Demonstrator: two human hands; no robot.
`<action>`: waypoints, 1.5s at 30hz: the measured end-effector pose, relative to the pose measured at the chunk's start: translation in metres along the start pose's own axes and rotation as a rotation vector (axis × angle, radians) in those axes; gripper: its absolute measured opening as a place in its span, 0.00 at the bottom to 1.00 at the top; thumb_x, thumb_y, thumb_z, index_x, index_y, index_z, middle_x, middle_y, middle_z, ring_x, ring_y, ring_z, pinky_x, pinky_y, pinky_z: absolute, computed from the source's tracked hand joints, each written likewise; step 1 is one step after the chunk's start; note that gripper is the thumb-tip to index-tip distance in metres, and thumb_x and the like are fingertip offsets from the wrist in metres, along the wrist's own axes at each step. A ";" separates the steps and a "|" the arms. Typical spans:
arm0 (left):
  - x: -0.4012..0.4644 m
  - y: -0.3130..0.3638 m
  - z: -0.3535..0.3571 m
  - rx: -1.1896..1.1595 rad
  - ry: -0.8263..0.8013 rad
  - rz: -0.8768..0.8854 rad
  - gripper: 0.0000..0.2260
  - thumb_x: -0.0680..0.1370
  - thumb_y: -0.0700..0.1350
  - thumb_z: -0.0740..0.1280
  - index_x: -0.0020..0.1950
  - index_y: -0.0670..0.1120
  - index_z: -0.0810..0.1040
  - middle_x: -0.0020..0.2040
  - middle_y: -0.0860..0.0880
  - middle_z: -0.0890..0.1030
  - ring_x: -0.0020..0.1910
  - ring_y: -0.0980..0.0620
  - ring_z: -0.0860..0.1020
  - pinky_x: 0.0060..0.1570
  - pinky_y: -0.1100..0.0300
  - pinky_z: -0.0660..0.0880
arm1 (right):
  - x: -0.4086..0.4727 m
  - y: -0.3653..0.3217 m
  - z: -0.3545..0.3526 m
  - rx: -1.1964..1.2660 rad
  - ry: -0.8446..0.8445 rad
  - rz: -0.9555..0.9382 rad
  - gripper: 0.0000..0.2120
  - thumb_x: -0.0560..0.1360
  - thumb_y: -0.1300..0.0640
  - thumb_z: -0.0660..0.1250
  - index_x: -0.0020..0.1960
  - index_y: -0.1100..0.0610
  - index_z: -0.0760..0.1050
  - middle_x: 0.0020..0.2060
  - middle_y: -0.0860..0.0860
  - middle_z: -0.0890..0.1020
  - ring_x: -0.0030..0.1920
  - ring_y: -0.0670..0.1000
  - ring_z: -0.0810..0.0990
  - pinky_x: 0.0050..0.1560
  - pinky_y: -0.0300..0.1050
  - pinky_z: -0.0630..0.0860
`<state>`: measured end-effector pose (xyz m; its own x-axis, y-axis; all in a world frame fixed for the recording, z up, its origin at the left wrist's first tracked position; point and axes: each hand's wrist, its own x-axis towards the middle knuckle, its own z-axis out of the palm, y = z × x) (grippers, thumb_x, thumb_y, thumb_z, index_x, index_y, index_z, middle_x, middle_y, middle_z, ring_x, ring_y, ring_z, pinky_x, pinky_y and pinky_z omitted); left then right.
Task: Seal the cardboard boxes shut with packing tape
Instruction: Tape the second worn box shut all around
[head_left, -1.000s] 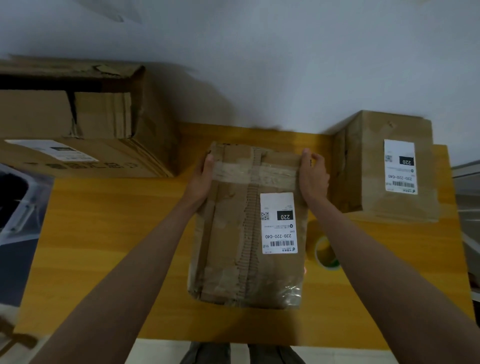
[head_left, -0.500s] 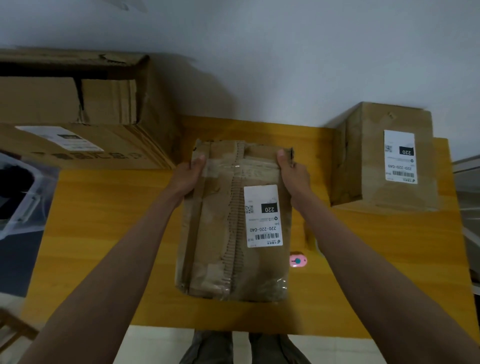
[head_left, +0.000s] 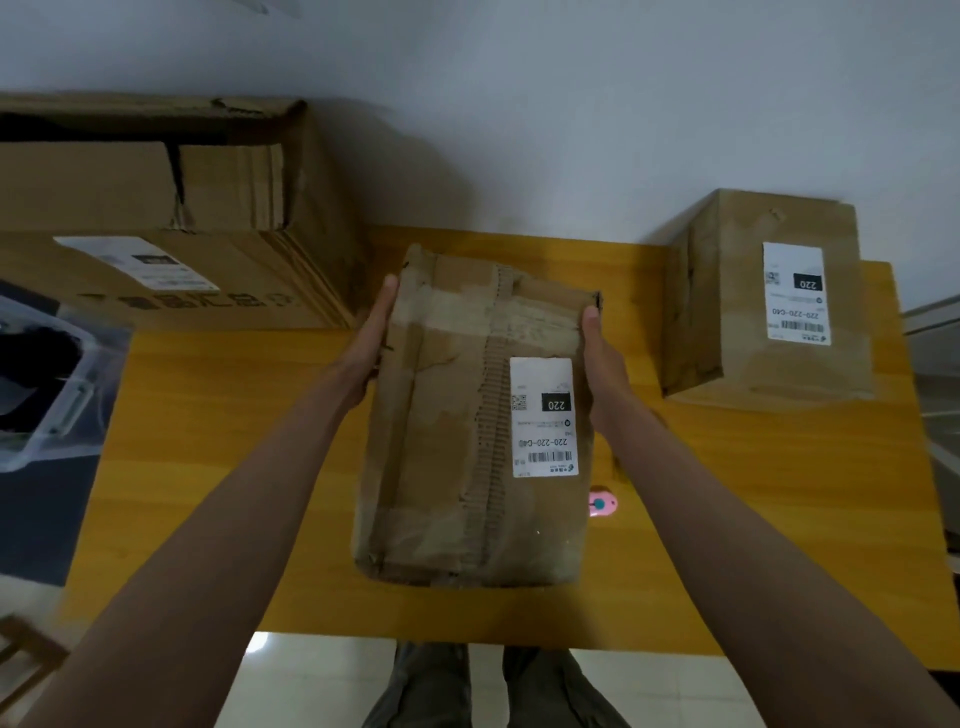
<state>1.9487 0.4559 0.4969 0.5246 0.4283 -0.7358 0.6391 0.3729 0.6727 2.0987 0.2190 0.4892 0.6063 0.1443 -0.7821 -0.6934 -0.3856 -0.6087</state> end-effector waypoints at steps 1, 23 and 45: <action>-0.009 0.012 0.007 0.020 0.050 0.062 0.48 0.65 0.82 0.62 0.78 0.56 0.66 0.71 0.50 0.73 0.71 0.42 0.73 0.70 0.40 0.70 | 0.002 0.004 0.000 0.031 -0.010 0.002 0.34 0.72 0.24 0.57 0.59 0.51 0.79 0.48 0.53 0.87 0.49 0.55 0.85 0.52 0.53 0.81; -0.041 0.078 0.121 0.533 0.090 0.636 0.19 0.83 0.57 0.63 0.68 0.47 0.71 0.57 0.47 0.75 0.50 0.51 0.75 0.44 0.57 0.69 | -0.038 -0.029 -0.027 0.247 -0.016 -0.381 0.27 0.71 0.34 0.70 0.65 0.47 0.74 0.57 0.52 0.83 0.55 0.55 0.84 0.56 0.57 0.82; -0.056 -0.018 0.161 0.977 0.190 0.715 0.34 0.81 0.64 0.32 0.84 0.49 0.42 0.83 0.50 0.39 0.81 0.54 0.37 0.80 0.50 0.38 | -0.038 0.030 -0.001 0.136 -0.231 -0.147 0.47 0.65 0.26 0.68 0.78 0.36 0.52 0.65 0.48 0.78 0.62 0.55 0.80 0.60 0.62 0.77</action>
<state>1.9981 0.2928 0.5130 0.8921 0.4273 -0.1469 0.4373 -0.7348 0.5185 2.0553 0.2007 0.5012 0.6106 0.3989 -0.6842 -0.6598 -0.2215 -0.7180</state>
